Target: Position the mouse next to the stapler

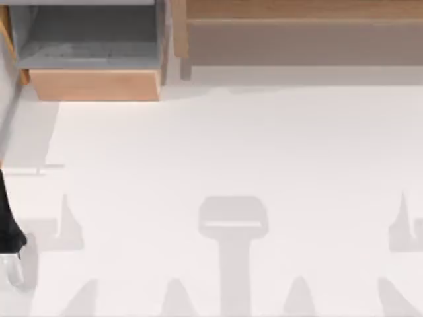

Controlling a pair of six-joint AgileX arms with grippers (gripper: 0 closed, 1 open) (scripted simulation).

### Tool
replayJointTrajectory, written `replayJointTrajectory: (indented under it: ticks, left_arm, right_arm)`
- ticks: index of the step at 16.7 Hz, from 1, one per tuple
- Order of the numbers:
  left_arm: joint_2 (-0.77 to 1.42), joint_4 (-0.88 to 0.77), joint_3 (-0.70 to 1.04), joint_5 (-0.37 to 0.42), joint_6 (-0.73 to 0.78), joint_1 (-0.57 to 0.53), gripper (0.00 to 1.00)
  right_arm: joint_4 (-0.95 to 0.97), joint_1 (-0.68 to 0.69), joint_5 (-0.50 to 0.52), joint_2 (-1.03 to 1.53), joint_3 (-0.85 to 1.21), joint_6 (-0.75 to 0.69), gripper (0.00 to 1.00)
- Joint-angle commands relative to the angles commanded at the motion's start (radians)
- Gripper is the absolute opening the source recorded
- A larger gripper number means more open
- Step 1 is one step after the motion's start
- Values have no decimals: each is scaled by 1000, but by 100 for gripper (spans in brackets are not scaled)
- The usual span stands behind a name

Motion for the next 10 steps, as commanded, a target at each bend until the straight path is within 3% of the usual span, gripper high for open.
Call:
replayJointTrajectory:
  ticks: [5, 10]
  left_arm:
    - [57, -40, 57, 1, 12, 10, 100]
    - [366, -217, 359, 8, 67, 51, 100]
  right_arm:
    - [0, 0, 0, 0, 0, 0, 100]
    - [0, 0, 0, 0, 0, 0, 100]
